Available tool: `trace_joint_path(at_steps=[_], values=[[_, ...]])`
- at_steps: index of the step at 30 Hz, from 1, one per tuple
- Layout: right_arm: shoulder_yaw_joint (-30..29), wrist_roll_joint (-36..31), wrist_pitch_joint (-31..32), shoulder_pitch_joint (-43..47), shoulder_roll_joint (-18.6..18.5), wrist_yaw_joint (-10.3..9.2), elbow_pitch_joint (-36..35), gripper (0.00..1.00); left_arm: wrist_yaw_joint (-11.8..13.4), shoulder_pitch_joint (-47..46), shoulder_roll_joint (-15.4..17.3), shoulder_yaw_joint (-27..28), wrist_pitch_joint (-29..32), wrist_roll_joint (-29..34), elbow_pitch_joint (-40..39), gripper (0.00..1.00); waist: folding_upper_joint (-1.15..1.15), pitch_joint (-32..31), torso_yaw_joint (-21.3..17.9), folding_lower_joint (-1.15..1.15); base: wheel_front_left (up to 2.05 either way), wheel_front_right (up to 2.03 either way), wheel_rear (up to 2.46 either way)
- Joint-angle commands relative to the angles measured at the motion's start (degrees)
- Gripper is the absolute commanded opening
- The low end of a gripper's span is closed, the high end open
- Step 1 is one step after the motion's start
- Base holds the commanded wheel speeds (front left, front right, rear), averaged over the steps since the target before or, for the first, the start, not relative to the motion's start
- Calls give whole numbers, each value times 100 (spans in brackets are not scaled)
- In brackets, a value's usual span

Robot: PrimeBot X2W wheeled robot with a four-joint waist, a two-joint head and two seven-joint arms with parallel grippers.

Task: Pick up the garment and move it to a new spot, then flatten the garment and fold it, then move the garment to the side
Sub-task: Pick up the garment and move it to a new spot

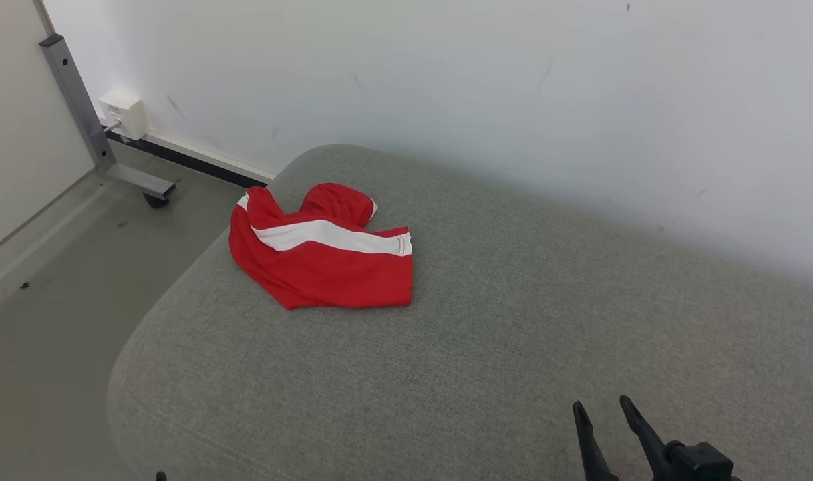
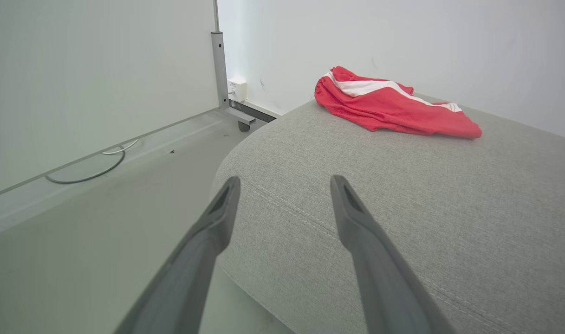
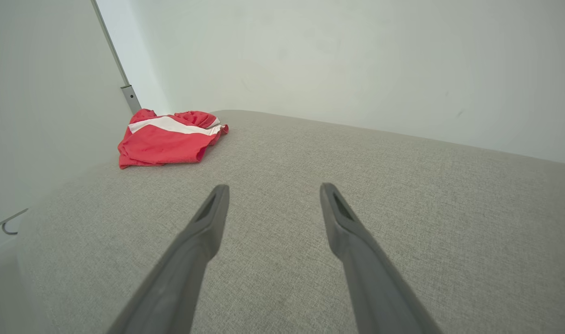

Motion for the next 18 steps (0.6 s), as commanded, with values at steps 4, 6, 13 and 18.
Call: trace_joint_path(at_steps=[4, 6, 13, 18], values=[[-12, -8, -25, 39, -68, -16, -51, 100, 9, -272, 23, -44, -15, -34, 118, 100, -1, 81, -45, 0, 0, 0, 0], [-6, -36, -25, -23, -117, -16, -68, 100, 9, -483, 59, -73, -15, -94, 257, 100, -1, 184, -108, 0, 0, 0, 0], [174, -146, 45, -450, -420, -16, -224, 100, 10, -1720, 195, -161, 13, -684, 978, 100, -1, 898, -641, 0, 0, 0, 0], [206, -190, 191, -796, -655, -16, -559, 100, 10, -2786, 544, -446, 449, -1215, 1316, 100, -1, 1628, -1128, 0, 0, 0, 0]])
